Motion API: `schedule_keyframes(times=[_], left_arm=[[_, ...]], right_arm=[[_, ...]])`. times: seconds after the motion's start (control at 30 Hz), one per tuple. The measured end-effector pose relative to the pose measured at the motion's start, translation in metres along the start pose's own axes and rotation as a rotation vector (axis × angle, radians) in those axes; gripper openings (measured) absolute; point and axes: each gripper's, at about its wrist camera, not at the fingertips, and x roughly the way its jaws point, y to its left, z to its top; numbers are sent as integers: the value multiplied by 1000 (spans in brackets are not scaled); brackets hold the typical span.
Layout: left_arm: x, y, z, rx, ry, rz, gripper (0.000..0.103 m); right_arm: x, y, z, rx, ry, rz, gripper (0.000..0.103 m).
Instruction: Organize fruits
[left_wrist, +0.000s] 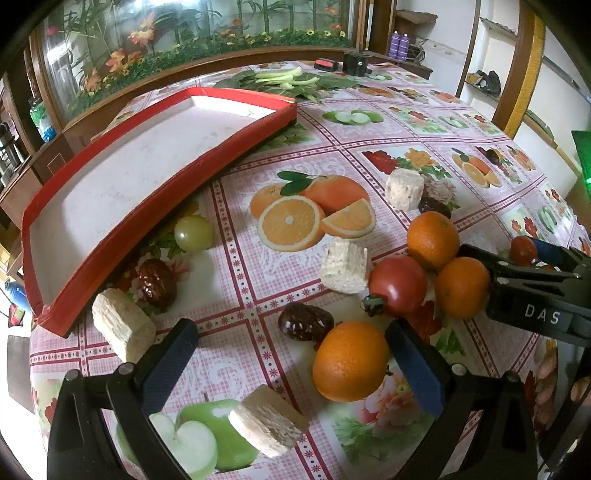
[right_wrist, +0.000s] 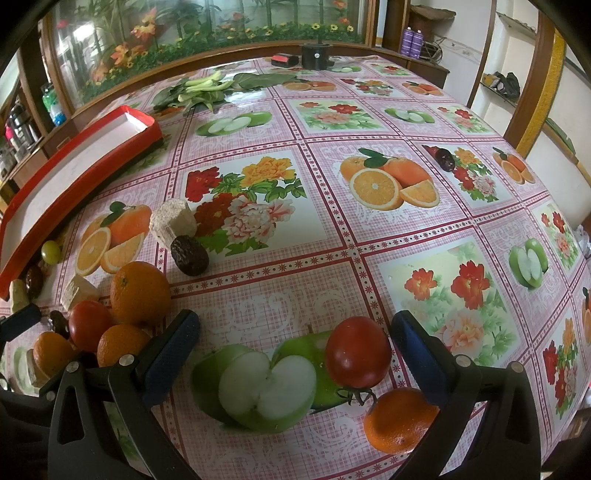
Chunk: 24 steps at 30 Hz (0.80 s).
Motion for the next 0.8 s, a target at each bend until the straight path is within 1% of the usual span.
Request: schedule_keyframes(times=[0.37,0.5,0.57,0.67,0.8], left_arm=[[0,1,0,-11,3,5,103],[-2,4,1,-26,37,9,103],[-9,10,-2,-51,37,-3,103],[-24,21,-7,-76,24,-23,103],[-46,39,-13,-117,2,-41,103]], right_arm=[[0,0,0,0,0,0,103],[1,1,0,-11,8,5,103],[1,0,1,-31,26,18,103],[-2,-3,1,-50,76,37,103],[-24,-12,0,-29,51,111,103]])
